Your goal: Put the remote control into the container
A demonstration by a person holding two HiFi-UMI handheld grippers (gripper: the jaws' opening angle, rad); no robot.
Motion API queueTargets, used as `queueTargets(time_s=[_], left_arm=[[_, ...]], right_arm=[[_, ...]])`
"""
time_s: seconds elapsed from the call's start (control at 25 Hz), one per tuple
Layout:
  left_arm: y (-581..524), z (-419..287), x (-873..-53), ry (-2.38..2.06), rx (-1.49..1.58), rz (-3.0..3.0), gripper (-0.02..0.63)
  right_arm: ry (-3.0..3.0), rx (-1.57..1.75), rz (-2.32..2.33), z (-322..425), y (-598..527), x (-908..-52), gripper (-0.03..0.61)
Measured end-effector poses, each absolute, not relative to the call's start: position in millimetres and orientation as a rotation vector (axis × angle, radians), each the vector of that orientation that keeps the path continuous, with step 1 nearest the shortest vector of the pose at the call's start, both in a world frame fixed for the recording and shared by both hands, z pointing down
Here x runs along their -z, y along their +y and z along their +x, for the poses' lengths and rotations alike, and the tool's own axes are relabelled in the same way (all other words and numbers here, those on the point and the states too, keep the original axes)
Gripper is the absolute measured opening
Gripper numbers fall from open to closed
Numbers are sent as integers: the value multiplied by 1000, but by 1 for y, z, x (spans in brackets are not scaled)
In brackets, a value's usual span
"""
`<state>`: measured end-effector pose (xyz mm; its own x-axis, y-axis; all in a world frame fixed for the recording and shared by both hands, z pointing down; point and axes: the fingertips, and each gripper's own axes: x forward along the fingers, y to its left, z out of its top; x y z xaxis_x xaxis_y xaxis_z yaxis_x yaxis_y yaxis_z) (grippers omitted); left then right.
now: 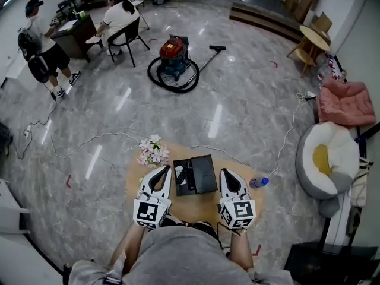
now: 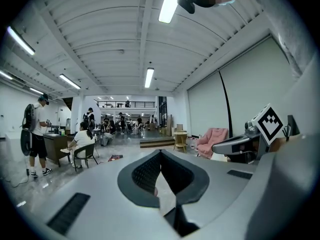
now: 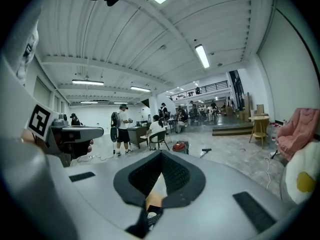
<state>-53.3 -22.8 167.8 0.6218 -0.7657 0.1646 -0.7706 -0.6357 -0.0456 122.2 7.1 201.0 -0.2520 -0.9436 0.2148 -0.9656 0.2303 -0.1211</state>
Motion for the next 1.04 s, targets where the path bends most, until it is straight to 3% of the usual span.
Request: queueTargets(time_s=[1.04], left_arm=[[-13, -43, -163, -1293, -273, 2841, 8]], right_arm=[[-2378, -362, 1876, 123, 23, -206, 9]])
